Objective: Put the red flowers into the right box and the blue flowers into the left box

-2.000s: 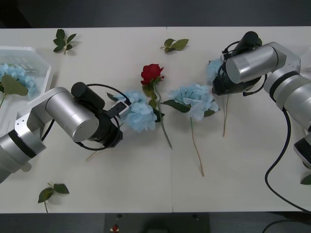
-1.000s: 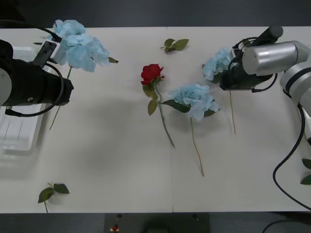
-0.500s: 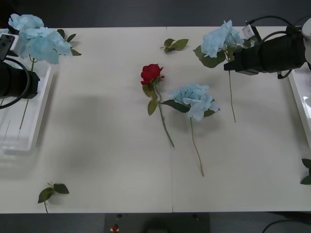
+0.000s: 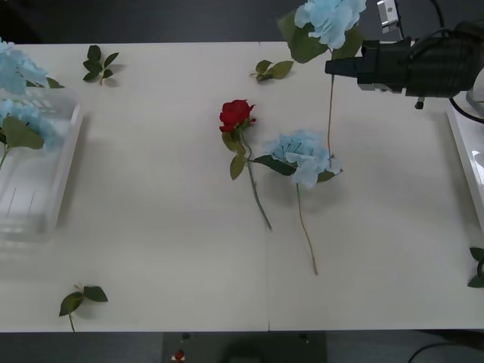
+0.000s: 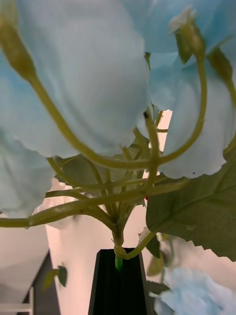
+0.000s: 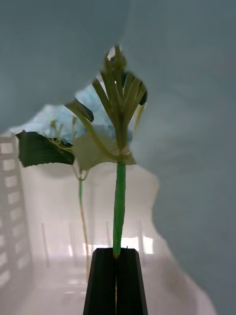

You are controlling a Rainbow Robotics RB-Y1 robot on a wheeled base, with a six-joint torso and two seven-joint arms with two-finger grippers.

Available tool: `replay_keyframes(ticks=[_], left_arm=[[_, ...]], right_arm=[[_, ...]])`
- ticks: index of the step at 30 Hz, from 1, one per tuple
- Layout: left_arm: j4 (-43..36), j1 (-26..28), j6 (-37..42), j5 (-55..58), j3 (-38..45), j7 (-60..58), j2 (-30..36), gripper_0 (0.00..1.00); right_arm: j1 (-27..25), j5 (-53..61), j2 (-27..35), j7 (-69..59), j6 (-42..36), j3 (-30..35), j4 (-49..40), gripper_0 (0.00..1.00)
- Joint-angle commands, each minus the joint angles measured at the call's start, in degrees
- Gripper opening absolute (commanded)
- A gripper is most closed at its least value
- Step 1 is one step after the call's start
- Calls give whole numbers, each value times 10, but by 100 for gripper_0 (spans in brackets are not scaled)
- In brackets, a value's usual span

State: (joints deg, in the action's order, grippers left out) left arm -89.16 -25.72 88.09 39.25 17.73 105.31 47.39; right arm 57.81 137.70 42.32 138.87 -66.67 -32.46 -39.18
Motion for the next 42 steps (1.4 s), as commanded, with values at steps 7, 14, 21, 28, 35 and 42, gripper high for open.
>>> replay_keyframes(ticks=[7,14,21,28,35,42], left_arm=[[123,-35,-54,-6,2,104,35,0],[171,-35,-95,-14,-28,104,35,0],[174,-35,-136,-12,-48,107,35,100],[143,-35,-135,-3,-46,118,34,100],[119,-35,-105,75,-27,143,34,100],[116,-35,-83,234,-23,222,29,100]], right_arm=[[18,53,-88,127,-4,3,-26,0],[18,52,-160,161,5,15,-26,0],[18,50,-213,161,19,49,-26,0],[18,50,-256,161,35,74,-26,0],[15,49,-292,161,55,103,-25,0],[15,48,-312,161,73,125,-25,0]])
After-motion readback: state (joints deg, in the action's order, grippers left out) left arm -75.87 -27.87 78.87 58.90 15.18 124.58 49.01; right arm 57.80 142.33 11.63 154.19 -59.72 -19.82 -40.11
